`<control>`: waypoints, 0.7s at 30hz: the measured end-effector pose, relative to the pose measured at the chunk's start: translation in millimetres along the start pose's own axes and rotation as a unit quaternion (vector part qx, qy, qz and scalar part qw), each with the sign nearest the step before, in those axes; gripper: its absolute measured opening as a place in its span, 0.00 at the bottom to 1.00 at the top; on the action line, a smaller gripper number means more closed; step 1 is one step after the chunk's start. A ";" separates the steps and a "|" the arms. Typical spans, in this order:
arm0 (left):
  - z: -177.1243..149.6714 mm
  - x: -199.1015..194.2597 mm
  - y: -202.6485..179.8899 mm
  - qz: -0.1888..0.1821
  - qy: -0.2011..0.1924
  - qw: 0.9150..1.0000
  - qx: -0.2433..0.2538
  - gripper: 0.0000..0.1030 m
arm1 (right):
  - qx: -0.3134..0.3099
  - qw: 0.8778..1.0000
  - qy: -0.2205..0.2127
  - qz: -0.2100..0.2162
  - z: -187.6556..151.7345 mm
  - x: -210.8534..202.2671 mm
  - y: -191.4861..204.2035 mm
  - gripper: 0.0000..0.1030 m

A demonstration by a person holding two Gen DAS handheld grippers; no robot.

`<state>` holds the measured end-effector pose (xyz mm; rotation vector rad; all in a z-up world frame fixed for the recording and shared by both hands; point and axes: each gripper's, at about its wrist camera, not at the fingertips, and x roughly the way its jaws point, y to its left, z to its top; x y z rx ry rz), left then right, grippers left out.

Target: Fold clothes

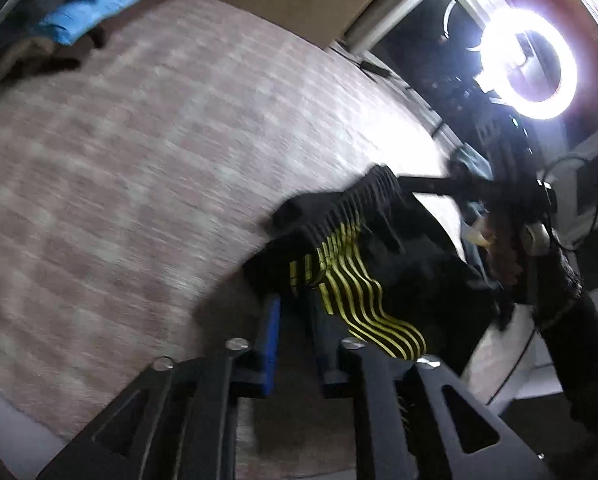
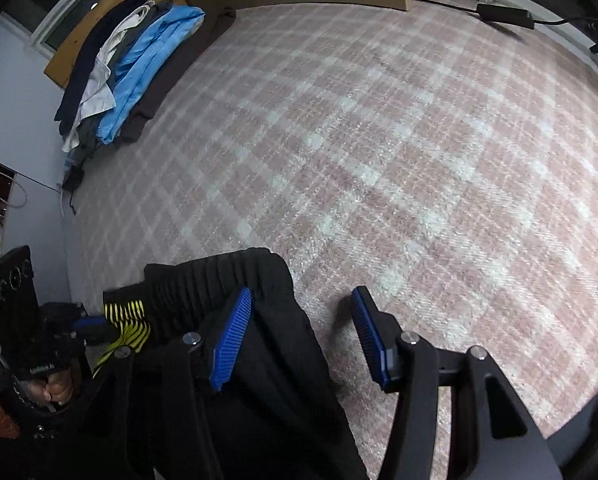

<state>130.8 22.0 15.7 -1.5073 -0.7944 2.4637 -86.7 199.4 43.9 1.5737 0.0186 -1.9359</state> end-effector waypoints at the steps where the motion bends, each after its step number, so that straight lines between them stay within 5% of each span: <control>1: 0.9 -0.9 2.7 0.009 -0.001 1.000 -0.003 0.34 | -0.003 1.000 -0.002 0.001 -2.3 -0.5 0.0 0.50; 10: 12.8 6.6 14.8 -0.003 0.010 0.998 -0.054 0.52 | -0.067 0.997 -0.020 -0.036 -7.9 -1.3 26.8 0.49; 12: 19.1 12.4 10.6 -0.011 0.010 0.999 -0.048 0.49 | -0.080 0.996 -0.017 -0.038 -8.8 -0.8 30.8 0.49; 14: 22.5 15.3 3.2 -0.011 0.007 1.000 -0.028 0.26 | -0.084 0.996 -0.011 -0.028 -6.5 0.1 29.6 0.49; 21: 15.3 2.1 -11.0 -0.019 -0.018 0.999 0.037 0.16 | -0.097 0.995 0.008 0.005 1.5 3.5 25.4 0.49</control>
